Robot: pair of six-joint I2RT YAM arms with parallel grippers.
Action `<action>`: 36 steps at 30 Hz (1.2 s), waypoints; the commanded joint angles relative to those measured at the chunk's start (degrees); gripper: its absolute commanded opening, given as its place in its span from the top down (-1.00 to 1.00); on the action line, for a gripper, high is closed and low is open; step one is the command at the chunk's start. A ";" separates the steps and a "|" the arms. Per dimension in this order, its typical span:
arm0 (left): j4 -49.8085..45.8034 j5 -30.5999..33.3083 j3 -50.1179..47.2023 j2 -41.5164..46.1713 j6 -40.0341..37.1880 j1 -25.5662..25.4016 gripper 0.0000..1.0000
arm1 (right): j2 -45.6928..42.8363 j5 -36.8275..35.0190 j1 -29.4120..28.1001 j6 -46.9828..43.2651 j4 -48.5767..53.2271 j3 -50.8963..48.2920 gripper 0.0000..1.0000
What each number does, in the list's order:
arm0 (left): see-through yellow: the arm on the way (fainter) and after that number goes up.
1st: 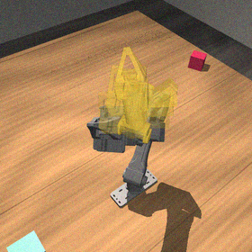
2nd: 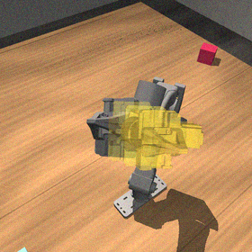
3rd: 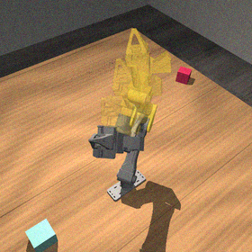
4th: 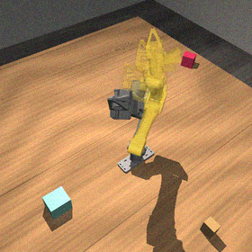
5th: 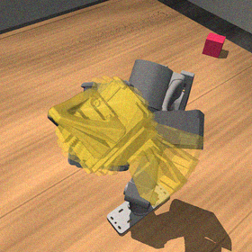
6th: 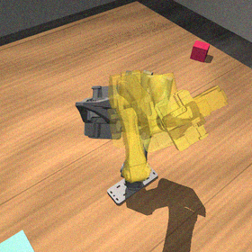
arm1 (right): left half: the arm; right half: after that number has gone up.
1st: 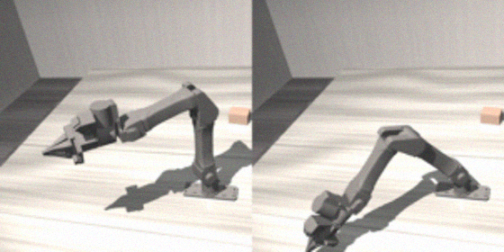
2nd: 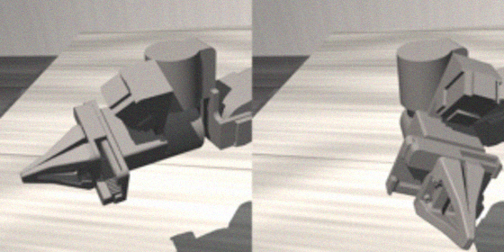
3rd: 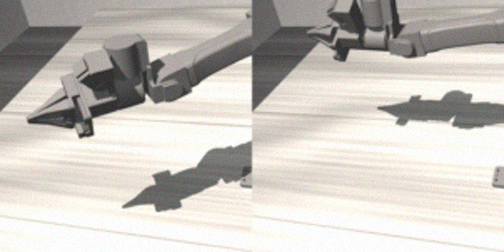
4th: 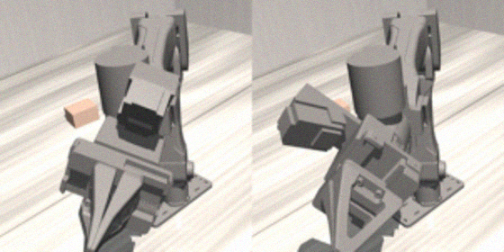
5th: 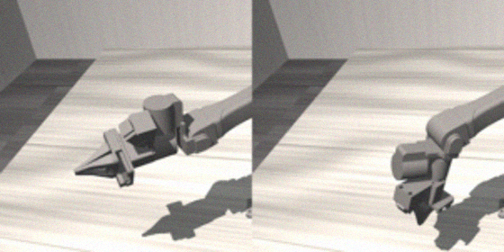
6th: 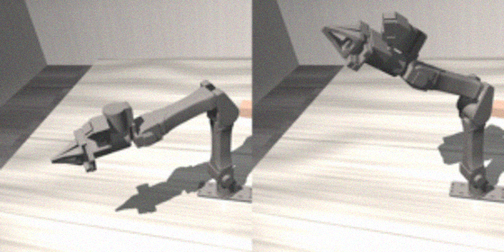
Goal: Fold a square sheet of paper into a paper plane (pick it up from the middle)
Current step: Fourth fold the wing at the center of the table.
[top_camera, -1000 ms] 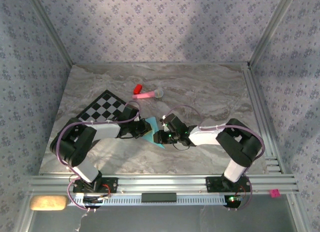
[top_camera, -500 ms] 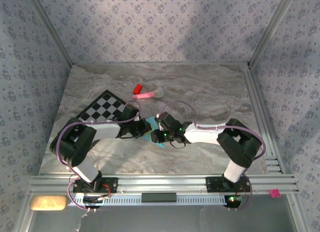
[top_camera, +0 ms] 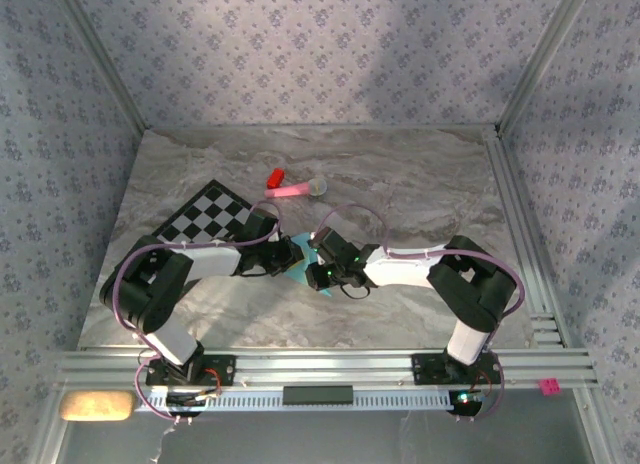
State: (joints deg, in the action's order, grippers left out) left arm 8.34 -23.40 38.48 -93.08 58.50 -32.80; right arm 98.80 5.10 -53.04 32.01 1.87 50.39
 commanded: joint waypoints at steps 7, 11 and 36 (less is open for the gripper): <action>0.64 2.52 -0.98 5.16 -0.58 -0.34 0.58 | -0.72 4.96 1.74 5.46 -12.21 -7.33 0.79; -0.63 4.51 -2.93 7.12 -0.15 -0.39 0.59 | -0.64 5.89 2.44 7.97 -16.64 -10.16 0.81; -4.73 4.31 -3.50 -0.19 -0.84 -0.41 0.85 | -0.80 16.82 7.28 16.57 -35.65 -19.19 0.85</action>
State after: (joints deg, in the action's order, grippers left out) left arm 7.09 -20.32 35.22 -91.31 58.30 -32.80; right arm 98.13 19.49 -46.28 46.68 -31.51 32.67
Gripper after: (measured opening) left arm 0.081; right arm 0.078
